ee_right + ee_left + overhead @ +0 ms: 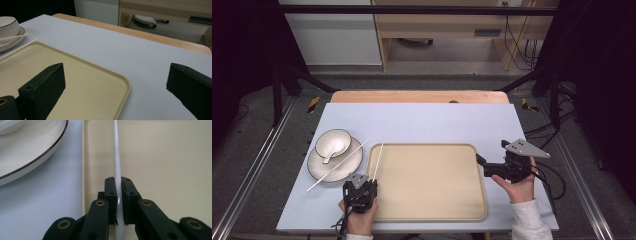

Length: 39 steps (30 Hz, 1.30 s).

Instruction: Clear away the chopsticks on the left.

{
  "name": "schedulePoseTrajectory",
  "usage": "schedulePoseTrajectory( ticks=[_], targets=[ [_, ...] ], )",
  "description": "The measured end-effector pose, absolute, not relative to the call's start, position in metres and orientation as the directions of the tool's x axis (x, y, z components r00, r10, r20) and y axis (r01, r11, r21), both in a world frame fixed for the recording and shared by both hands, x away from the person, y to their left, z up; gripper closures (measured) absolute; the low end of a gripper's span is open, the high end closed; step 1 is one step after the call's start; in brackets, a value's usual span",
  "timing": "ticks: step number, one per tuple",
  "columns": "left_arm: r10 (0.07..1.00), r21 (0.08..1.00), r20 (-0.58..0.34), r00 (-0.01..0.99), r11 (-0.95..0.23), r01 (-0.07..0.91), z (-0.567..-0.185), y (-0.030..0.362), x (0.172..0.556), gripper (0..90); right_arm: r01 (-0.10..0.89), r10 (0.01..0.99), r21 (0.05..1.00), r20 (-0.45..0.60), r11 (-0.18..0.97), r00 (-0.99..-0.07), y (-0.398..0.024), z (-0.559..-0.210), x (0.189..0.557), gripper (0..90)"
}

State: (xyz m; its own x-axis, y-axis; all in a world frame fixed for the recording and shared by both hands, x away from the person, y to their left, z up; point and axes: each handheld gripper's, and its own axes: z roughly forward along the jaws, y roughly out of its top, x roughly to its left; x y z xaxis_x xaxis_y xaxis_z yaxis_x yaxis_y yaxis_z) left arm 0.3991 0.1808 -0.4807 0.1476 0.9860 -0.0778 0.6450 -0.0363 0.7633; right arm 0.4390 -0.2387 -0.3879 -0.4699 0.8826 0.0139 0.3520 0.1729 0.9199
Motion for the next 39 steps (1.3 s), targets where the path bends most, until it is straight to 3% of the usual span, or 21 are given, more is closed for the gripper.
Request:
schedulePoseTrajectory(
  ticks=[25,31,39],
  targets=[
    [0.985,0.761,-0.074,0.155,-0.045,0.647,-0.478,0.18,0.402,79.4,0.354,0.883,0.919,0.012,0.175,-0.469,-0.239,-0.388,0.439,2.5],
    [0.976,0.788,-0.081,0.203,-0.062,0.612,-0.465,0.183,0.402,73.5,0.346,0.884,0.922,0.011,0.172,-0.468,-0.241,-0.387,0.438,2.5],
    [0.923,0.844,-0.079,0.375,-0.138,0.518,-0.442,0.19,0.403,59.2,0.344,0.885,0.925,0.017,0.163,-0.465,-0.242,-0.386,0.437,2.4]
  ],
)
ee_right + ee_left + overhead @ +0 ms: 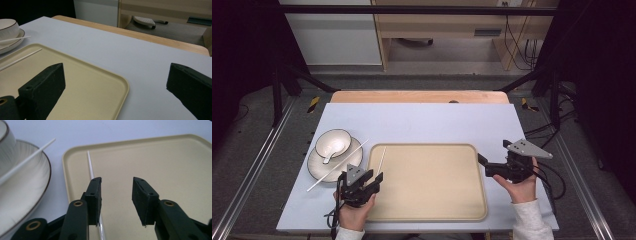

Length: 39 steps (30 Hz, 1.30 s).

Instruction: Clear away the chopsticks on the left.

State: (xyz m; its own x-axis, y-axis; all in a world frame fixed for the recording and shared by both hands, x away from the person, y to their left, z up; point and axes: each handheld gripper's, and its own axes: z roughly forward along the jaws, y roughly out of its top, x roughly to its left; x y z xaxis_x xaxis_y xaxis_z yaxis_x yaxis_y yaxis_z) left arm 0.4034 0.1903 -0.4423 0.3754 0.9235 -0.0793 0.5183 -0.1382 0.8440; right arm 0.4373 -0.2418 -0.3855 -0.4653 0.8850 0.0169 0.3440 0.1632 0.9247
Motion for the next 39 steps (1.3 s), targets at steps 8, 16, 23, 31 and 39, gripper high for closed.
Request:
schedulePoseTrajectory(
  ticks=[8,16,23,31,39],
  targets=[
    [0.87,0.845,-0.037,0.491,-0.235,0.48,-0.421,0.208,0.41,42.9,0.34,0.885,0.927,0.022,0.157,-0.466,-0.244,-0.384,0.436,2.4],
    [0.848,0.845,-0.019,0.529,-0.269,0.462,-0.424,0.238,0.405,33.3,0.341,0.885,0.926,0.016,0.162,-0.466,-0.244,-0.385,0.437,2.4],
    [0.849,0.837,-0.007,0.528,-0.284,0.468,-0.43,0.269,0.402,28.9,0.345,0.883,0.924,0.016,0.167,-0.47,-0.241,-0.386,0.438,2.4],
    [0.872,0.809,0.005,0.49,-0.291,0.51,-0.438,0.294,0.4,28.0,0.353,0.88,0.918,0.01,0.18,-0.475,-0.239,-0.389,0.439,2.4],
    [0.902,0.799,0.015,0.431,-0.27,0.538,-0.442,0.312,0.407,28.1,0.352,0.88,0.919,0.009,0.18,-0.475,-0.239,-0.389,0.439,2.4]
  ],
)
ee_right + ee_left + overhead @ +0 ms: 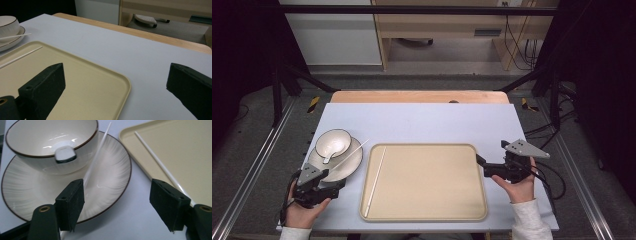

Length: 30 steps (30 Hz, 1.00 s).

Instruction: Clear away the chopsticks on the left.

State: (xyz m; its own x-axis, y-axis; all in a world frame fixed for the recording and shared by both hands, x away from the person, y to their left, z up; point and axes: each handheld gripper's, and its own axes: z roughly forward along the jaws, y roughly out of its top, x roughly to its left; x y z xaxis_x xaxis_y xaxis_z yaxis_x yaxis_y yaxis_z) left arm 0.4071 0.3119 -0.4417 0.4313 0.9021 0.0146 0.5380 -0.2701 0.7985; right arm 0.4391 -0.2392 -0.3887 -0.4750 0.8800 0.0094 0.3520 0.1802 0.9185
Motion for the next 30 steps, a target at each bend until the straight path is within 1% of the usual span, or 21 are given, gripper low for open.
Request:
schedulePoseTrajectory(
  ticks=[4,8,12,15,23,24,25,26,27,28,30],
  targets=[
    [0.912,0.787,0.04,0.408,-0.28,0.55,-0.443,0.318,0.413,28.9,0.355,0.881,0.918,0.013,0.177,-0.473,-0.238,-0.389,0.44,2.4],
    [0.92,0.773,0.06,0.388,-0.289,0.565,-0.446,0.321,0.421,32.2,0.359,0.881,0.915,0.009,0.184,-0.473,-0.237,-0.39,0.44,2.4],
    [0.917,0.76,0.086,0.39,-0.313,0.57,-0.446,0.322,0.43,37.3,0.36,0.881,0.915,0.009,0.183,-0.472,-0.237,-0.39,0.44,2.4],
    [0.91,0.75,0.093,0.404,-0.33,0.572,-0.449,0.323,0.437,37.4,0.361,0.881,0.915,0.012,0.181,-0.472,-0.237,-0.39,0.44,2.4],
    [0.902,0.71,0.121,0.415,-0.371,0.599,-0.458,0.321,0.447,50.0,0.364,0.88,0.912,0.005,0.191,-0.475,-0.236,-0.392,0.441,2.4],
    [0.899,0.704,0.126,0.418,-0.378,0.601,-0.458,0.32,0.448,54.5,0.365,0.88,0.912,0.009,0.189,-0.475,-0.236,-0.392,0.441,2.4],
    [0.896,0.696,0.13,0.424,-0.388,0.605,-0.458,0.319,0.449,54.5,0.365,0.88,0.912,0.009,0.189,-0.475,-0.236,-0.392,0.441,2.4],
    [0.892,0.686,0.142,0.429,-0.401,0.607,-0.458,0.318,0.45,58.3,0.366,0.879,0.911,0.009,0.189,-0.477,-0.235,-0.392,0.441,2.4],
    [0.891,0.682,0.147,0.429,-0.406,0.608,-0.459,0.317,0.451,58.3,0.366,0.879,0.911,0.009,0.189,-0.477,-0.235,-0.392,0.441,2.4],
    [0.889,0.68,0.148,0.434,-0.41,0.608,-0.458,0.316,0.451,62.7,0.365,0.879,0.911,0.005,0.193,-0.477,-0.235,-0.392,0.442,2.4],
    [0.886,0.673,0.151,0.439,-0.418,0.611,-0.458,0.315,0.453,66.8,0.365,0.879,0.911,0.006,0.192,-0.476,-0.235,-0.392,0.442,2.4]
  ],
)
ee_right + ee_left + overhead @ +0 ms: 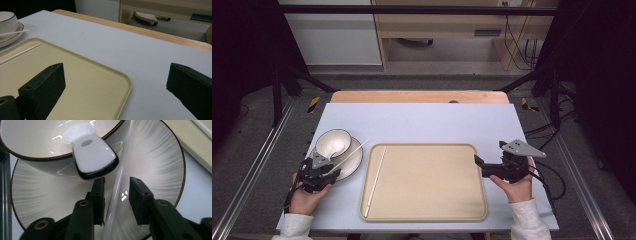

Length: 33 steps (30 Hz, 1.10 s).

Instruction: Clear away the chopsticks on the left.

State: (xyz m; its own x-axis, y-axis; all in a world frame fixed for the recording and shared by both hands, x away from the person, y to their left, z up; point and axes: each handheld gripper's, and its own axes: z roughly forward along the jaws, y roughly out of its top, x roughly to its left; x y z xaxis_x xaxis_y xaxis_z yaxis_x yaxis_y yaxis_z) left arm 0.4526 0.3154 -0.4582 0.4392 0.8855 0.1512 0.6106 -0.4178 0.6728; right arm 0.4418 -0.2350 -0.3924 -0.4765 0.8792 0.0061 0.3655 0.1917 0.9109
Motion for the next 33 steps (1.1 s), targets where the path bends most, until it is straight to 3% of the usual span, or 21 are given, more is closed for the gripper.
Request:
schedulePoseTrajectory(
  ticks=[7,14,33],
  targets=[
    [0.881,0.656,0.15,0.449,-0.428,0.621,-0.458,0.316,0.455,77.2,0.367,0.879,0.91,0.005,0.194,-0.477,-0.235,-0.393,0.442,2.4],
    [0.872,0.646,0.145,0.467,-0.441,0.623,-0.457,0.313,0.454,81.8,0.367,0.879,0.91,0.007,0.192,-0.477,-0.235,-0.393,0.442,2.4],
    [0.887,0.675,0.13,0.443,-0.407,0.615,-0.448,0.298,0.444,83.9,0.366,0.878,0.91,0.007,0.193,-0.478,-0.236,-0.392,0.441,2.4]
  ],
)
